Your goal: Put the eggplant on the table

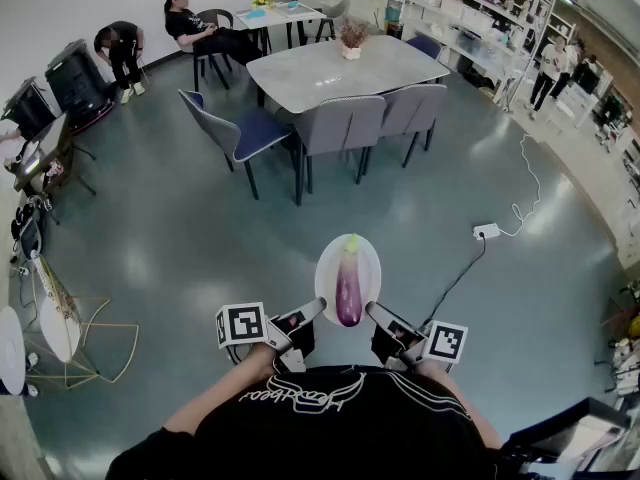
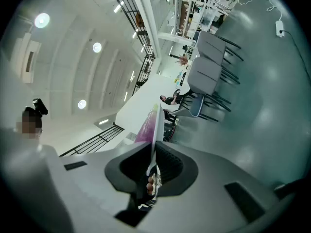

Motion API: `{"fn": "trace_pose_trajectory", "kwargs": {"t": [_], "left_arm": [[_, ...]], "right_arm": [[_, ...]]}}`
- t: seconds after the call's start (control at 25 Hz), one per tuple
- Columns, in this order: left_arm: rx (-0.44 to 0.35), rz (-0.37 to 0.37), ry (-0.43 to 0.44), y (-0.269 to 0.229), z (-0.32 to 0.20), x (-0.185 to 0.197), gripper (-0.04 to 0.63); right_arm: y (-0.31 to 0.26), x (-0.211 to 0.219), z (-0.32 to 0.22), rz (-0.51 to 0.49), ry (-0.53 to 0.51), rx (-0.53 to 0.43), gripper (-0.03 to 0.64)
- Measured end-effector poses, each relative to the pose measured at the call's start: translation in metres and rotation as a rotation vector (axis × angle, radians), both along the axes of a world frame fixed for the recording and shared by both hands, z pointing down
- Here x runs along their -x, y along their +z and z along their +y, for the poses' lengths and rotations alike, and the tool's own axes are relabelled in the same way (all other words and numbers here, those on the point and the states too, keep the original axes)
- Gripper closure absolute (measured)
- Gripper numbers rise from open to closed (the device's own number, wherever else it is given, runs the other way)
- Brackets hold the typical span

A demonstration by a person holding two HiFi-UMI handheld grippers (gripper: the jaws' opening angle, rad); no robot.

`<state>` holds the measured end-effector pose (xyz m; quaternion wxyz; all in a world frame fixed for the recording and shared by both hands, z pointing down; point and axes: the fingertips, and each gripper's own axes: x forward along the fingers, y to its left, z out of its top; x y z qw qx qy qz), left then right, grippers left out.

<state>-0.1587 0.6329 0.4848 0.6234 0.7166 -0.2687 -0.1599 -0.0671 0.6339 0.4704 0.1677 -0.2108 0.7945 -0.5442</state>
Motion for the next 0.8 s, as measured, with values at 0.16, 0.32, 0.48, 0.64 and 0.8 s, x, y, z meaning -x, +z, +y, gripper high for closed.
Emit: {"fn": "trace_pose_trajectory", "kwargs": {"t": [0.16, 0.32, 0.48, 0.64, 0.8], "left_arm": [[0.001, -0.001, 0.002, -0.001, 0.004, -0.004, 0.578], [-0.006, -0.010, 0.007, -0.001, 0.006, -0.006, 0.578], [0.001, -0.009, 0.008, 0.002, 0.009, -0.008, 0.577], [0.002, -0.006, 0.011, 0.002, 0.011, -0.011, 0.577], [0.000, -0.007, 0.017, 0.001, 0.010, -0.015, 0.577]], "right_arm": [[0.001, -0.004, 0.003, 0.005, 0.005, 0.000, 0.579], [0.001, -0.006, 0.006, 0.003, 0.010, -0.001, 0.580], [0.004, -0.008, 0.009, 0.007, 0.011, 0.006, 0.580], [0.004, -0.011, 0.011, 0.016, 0.014, 0.003, 0.580], [0.002, -0.014, 0.010, 0.027, 0.022, -0.003, 0.578]]}}
